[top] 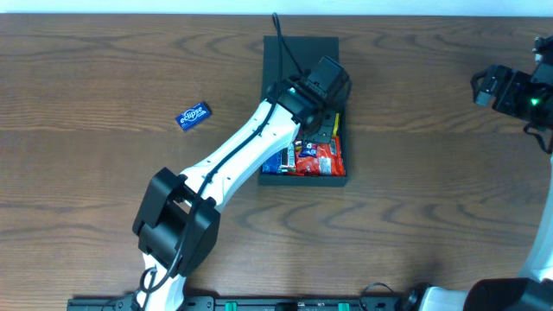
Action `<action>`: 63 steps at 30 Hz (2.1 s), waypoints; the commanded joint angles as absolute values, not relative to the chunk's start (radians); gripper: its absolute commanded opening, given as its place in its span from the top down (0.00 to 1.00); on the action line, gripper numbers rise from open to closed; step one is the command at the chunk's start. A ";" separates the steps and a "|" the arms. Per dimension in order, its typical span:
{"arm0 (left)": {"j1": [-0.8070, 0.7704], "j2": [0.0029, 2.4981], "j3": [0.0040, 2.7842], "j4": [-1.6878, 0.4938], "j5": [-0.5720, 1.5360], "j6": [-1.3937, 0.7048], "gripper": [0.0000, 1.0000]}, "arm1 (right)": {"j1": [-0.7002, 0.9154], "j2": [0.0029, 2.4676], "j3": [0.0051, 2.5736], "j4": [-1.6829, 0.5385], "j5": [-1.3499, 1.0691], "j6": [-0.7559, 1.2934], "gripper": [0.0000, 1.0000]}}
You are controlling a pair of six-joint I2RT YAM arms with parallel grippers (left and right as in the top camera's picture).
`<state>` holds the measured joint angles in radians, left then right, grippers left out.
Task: Pack container
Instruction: 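Carry the purple bar with the left gripper into the box center, then release the purple bar and press it down with the left gripper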
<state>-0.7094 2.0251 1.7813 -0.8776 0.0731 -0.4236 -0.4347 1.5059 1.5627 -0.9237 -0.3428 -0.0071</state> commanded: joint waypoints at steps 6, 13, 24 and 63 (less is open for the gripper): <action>-0.708 2.043 1.785 -0.920 0.103 -0.510 0.89 | -0.442 1.489 1.571 -0.929 -0.348 0.007 0.01; -0.707 2.055 1.784 -0.958 0.102 -0.521 0.55 | -0.442 1.489 1.571 -0.941 -0.348 0.007 0.01; -0.669 2.051 1.804 -0.964 0.094 -0.505 0.51 | -0.442 1.489 1.571 -0.950 -0.348 0.007 0.01; -0.688 2.179 1.880 -1.037 0.155 -0.317 0.94 | -0.442 1.489 1.570 -0.953 -0.348 0.007 0.01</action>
<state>-0.6846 2.1796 1.8679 -1.0210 0.1364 -0.3496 -0.4347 1.5059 1.5627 -0.9527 -0.3431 -0.0071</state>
